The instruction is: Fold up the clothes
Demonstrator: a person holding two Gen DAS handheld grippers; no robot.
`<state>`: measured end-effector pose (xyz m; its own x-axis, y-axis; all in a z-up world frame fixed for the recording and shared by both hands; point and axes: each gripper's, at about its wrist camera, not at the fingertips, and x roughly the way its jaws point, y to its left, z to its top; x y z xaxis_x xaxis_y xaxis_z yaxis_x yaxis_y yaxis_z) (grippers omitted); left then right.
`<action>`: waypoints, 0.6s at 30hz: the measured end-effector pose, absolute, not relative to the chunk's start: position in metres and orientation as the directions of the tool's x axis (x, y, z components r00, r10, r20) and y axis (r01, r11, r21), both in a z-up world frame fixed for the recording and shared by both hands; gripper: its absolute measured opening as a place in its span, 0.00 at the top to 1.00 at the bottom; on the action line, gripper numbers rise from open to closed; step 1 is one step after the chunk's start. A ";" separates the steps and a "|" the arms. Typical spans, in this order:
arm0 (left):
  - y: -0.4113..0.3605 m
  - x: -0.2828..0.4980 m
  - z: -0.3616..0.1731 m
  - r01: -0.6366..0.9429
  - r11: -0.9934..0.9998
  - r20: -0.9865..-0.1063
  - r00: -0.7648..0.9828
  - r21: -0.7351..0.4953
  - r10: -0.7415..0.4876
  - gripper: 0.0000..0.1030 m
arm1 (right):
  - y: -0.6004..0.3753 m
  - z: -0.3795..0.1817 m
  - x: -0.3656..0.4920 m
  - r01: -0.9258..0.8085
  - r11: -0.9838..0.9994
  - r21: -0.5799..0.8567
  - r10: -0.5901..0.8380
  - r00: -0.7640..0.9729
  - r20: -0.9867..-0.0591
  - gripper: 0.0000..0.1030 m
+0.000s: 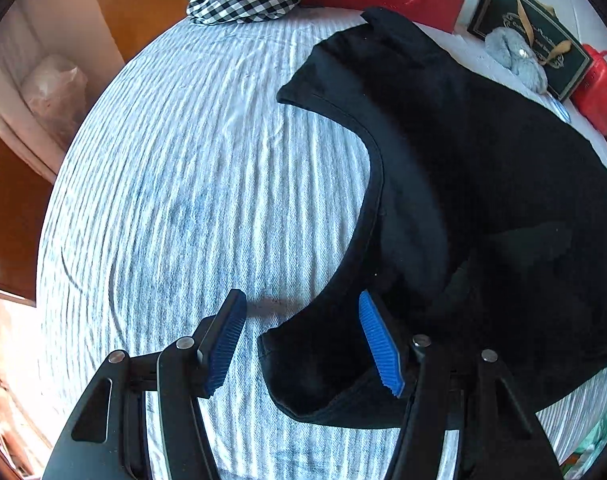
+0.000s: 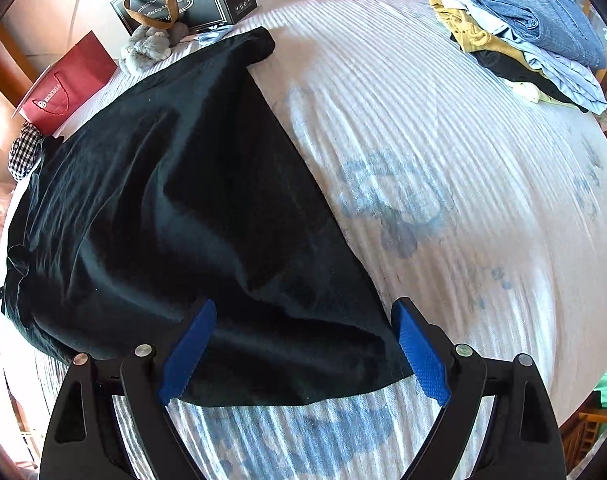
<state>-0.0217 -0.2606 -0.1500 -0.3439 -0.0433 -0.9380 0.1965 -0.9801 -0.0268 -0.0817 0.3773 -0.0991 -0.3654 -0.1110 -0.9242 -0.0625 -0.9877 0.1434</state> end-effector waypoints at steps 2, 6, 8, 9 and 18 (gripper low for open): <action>-0.256 -0.014 -0.147 0.211 -0.977 -0.937 -0.343 -0.013 -0.061 0.96 | 0.377 -0.103 -0.083 -0.050 -0.988 0.147 -0.119 -0.362 -0.925 0.14; -0.253 0.018 -0.133 0.259 -0.960 -0.922 -0.336 0.109 -0.195 0.97 | 0.378 -0.111 -0.083 -0.027 -0.988 0.154 -0.135 -0.357 -0.924 0.14; -0.263 0.034 -0.130 0.311 -0.938 -0.918 -0.309 0.151 -0.250 0.94 | 0.379 -0.112 -0.083 -0.013 -0.987 0.158 -0.143 -0.361 -0.922 0.14; -0.266 0.040 -0.130 0.334 -0.924 -0.913 -0.287 0.188 -0.290 0.94 | 0.379 -0.112 -0.082 -0.005 -0.987 0.159 -0.147 -0.365 -0.920 0.14; -0.235 0.043 -0.091 0.255 -0.967 -0.878 -0.463 -0.003 -0.119 0.47 | 0.409 -0.092 -0.065 0.000 -0.981 0.196 -0.178 -0.423 -0.888 0.14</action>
